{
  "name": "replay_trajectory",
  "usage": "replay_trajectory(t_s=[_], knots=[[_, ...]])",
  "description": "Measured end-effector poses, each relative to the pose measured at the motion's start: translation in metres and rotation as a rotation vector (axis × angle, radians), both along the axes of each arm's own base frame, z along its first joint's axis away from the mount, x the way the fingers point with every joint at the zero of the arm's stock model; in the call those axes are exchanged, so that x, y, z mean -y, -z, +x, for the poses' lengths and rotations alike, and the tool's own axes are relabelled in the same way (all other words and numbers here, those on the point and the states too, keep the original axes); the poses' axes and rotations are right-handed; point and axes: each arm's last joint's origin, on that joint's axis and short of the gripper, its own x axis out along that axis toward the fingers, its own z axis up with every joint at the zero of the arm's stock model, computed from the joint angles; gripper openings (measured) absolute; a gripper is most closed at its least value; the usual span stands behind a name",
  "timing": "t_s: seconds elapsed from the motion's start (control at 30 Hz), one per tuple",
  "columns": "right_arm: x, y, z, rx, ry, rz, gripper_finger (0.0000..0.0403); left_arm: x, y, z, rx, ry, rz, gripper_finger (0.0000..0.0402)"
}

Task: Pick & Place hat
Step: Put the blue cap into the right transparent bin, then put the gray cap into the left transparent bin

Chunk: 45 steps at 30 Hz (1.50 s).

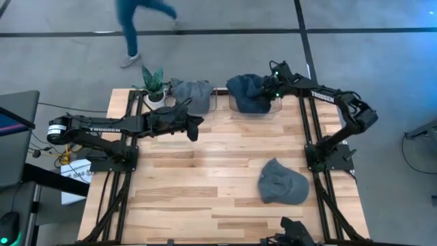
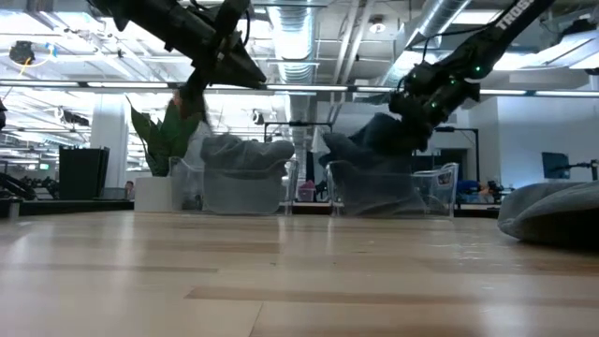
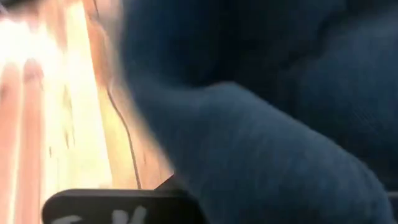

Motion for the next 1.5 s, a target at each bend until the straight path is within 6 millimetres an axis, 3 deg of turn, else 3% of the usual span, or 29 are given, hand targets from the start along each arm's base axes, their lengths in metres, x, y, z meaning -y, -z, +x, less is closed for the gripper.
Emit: replay_trajectory(t_s=[0.13, 0.27, 0.67, 0.83, 1.0, 1.13, 1.5], knots=[[0.001, 0.013, 0.0, -0.057, 0.01, 0.051, 0.0052, 0.0, -0.002, 0.001, 0.017, 0.001, 0.003, 0.0055], [-0.001, 0.01, -0.001, -0.049, 0.02, 0.062, 0.0085, 0.0, -0.003, 0.001, 0.029, 0.008, -0.001, 0.0055], [-0.022, -0.04, -0.018, 0.033, 0.08, -0.046, 0.0264, 0.002, -0.003, 0.002, 0.023, 0.085, 0.004, 0.0055], [-0.034, -0.061, -0.031, 0.018, 0.156, -0.122, 0.0308, 0.002, -0.003, 0.002, 0.02, 0.079, 0.013, 0.0055], [-0.053, -0.079, -0.046, 0.019, 0.249, -0.116, 0.0322, 0.001, -0.002, 0.001, -0.01, 0.077, 0.075, 0.0057], [-0.079, -0.09, -0.053, 0.031, 0.285, -0.037, 0.0316, 0.0, -0.002, 0.002, -0.042, 0.091, 0.138, 0.0074], [-0.16, -0.095, -0.062, -0.121, 0.239, 0.138, 0.0289, -0.002, 0.008, 0.014, -0.048, 0.084, 0.14, 0.0208]])
